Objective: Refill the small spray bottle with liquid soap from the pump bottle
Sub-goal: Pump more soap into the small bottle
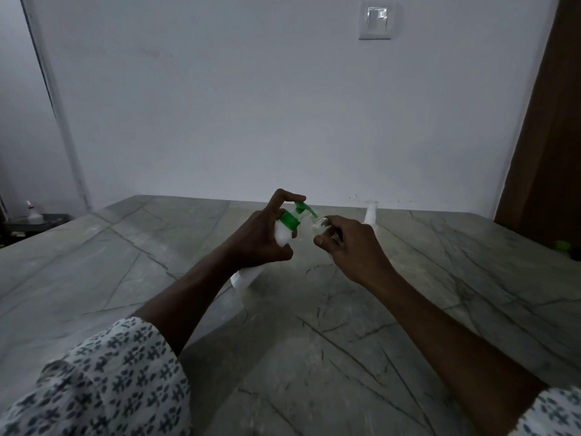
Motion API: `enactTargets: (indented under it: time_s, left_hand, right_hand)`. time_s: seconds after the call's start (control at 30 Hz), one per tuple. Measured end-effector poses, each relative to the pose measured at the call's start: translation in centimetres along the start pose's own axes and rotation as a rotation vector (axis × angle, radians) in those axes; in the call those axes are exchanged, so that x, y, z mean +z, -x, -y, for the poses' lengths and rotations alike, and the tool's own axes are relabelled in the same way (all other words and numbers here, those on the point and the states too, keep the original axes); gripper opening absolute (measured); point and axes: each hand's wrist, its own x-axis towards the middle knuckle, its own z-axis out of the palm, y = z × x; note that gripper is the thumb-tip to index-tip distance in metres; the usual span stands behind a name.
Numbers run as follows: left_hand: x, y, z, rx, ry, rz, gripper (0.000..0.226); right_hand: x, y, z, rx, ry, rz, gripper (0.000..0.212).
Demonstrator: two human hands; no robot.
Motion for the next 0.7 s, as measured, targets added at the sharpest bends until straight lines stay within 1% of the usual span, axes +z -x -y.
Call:
enactTargets:
  time_s: [0.1, 0.17, 0.43, 0.53, 0.63, 0.7]
  left_hand:
    - [-0.1, -0.1, 0.1, 0.004, 0.003, 0.03, 0.094]
    - [0.0, 0.0, 0.0, 0.011, 0.003, 0.022, 0.094]
    - [0.8, 0.1, -0.7, 0.007, -0.004, -0.106, 0.075]
    - [1.1, 0.1, -1.0, 0.016, 0.016, -0.134, 0.072]
    - [0.9, 0.1, -1.0, 0.012, 0.034, -0.109, 0.075]
    - [0.7, 0.1, -1.0, 0.019, 0.028, -0.076, 0.082]
  right_hand:
    - [-0.1, 0.0, -0.1, -0.002, 0.008, -0.018, 0.035]
    - [-0.2, 0.0, -0.1, -0.005, 0.011, -0.023, 0.037]
    - [0.1, 0.2, -0.2, 0.003, 0.001, 0.003, 0.037]
    - [0.1, 0.3, -0.1, 0.002, 0.004, 0.001, 0.036]
    - [0.0, 0.3, 0.1, -0.001, 0.006, -0.02, 0.036]
    - [-0.1, 0.3, 0.2, 0.002, -0.003, -0.04, 0.037]
